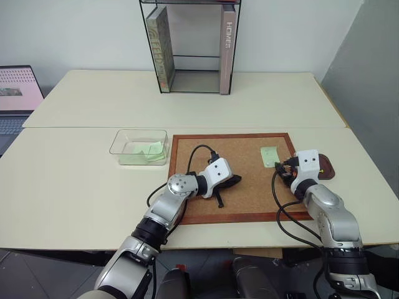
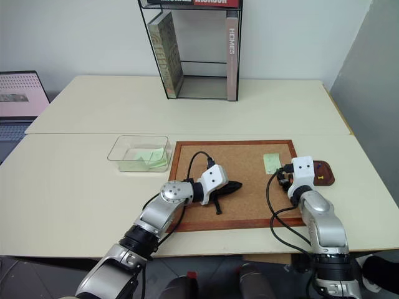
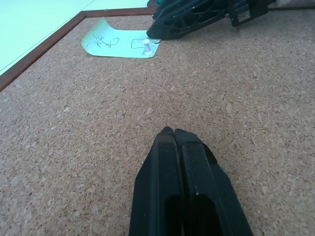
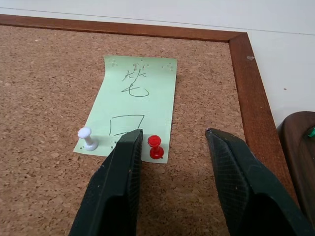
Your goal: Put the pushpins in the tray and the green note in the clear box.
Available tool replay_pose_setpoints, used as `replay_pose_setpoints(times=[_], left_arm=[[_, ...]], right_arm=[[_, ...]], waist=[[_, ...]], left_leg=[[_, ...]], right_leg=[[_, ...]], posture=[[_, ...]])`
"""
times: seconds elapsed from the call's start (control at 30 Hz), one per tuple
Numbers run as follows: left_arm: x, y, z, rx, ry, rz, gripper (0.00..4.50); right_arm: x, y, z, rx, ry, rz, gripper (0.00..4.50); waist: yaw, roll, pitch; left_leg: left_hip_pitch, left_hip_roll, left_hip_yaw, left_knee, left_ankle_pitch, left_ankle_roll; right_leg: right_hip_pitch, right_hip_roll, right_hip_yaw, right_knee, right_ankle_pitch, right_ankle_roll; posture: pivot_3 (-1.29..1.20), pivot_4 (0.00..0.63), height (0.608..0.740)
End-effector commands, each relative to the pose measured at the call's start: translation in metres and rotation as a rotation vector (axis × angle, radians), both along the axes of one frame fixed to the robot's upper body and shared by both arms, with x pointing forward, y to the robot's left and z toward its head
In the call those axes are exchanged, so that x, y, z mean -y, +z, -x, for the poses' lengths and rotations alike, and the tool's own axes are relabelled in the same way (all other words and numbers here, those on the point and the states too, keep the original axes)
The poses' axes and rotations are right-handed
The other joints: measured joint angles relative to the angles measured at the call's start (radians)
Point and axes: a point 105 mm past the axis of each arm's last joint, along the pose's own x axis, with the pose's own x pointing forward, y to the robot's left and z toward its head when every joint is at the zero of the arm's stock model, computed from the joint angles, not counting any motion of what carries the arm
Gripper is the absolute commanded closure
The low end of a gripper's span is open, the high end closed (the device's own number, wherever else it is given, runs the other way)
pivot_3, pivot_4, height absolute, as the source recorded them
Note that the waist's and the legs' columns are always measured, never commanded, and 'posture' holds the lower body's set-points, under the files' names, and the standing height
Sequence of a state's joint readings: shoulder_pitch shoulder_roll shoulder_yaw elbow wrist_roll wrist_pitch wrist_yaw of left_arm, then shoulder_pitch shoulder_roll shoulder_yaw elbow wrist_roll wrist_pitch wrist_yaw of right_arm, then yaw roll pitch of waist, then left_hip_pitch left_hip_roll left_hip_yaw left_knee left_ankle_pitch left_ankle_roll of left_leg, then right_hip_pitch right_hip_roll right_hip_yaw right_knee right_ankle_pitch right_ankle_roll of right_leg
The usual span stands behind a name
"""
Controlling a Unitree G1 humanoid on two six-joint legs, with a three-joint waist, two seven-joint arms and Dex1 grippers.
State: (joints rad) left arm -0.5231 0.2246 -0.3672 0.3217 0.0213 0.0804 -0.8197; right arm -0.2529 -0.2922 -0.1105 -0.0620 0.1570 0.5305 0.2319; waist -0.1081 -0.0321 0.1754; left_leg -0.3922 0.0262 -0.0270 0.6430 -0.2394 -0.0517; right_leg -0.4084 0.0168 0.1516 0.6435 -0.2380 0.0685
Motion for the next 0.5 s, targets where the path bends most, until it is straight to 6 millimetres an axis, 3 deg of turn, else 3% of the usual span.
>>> replay_pose_setpoints(times=[0.03, 0.1, 0.33, 0.5], left_arm=[[-0.006, -0.028, 0.008, -0.074, -0.003, -0.085, 4.5], [-0.006, -0.028, 0.008, -0.074, -0.003, -0.085, 4.5], [-0.007, -0.029, 0.008, -0.074, -0.002, -0.089, 4.5], [-0.007, -0.031, 0.01, -0.076, -0.013, -0.097, 4.5]], right_arm=[[0.001, 0.012, -0.005, 0.044, -0.007, 0.011, 2.71], [0.0, 0.012, -0.005, 0.043, -0.006, 0.008, 2.86], [-0.003, 0.014, -0.005, 0.05, 0.002, 0.006, 4.36], [-0.01, 0.022, -0.003, 0.083, 0.02, 0.009, 4.43]], waist=[[0.0, 0.0, 0.0], [0.0, 0.0, 0.0], [-0.001, 0.0, 0.0], [-0.001, 0.0, 0.0]], left_leg=[[0.0, 0.0, 0.0, 0.0, 0.0, 0.0], [0.0, 0.0, 0.0, 0.0, 0.0, 0.0], [0.0, 0.0, 0.0, 0.0, 0.0, 0.0], [0.0, 0.0, 0.0, 0.0, 0.0, 0.0]], right_leg=[[0.0, 0.0, 0.0, 0.0, 0.0, 0.0], [0.0, 0.0, 0.0, 0.0, 0.0, 0.0], [0.0, 0.0, 0.0, 0.0, 0.0, 0.0], [0.0, 0.0, 0.0, 0.0, 0.0, 0.0]], posture=[[0.0, 0.15, 0.74], [0.0, 0.15, 0.74], [0.0, 0.15, 0.74], [0.0, 0.15, 0.74]])
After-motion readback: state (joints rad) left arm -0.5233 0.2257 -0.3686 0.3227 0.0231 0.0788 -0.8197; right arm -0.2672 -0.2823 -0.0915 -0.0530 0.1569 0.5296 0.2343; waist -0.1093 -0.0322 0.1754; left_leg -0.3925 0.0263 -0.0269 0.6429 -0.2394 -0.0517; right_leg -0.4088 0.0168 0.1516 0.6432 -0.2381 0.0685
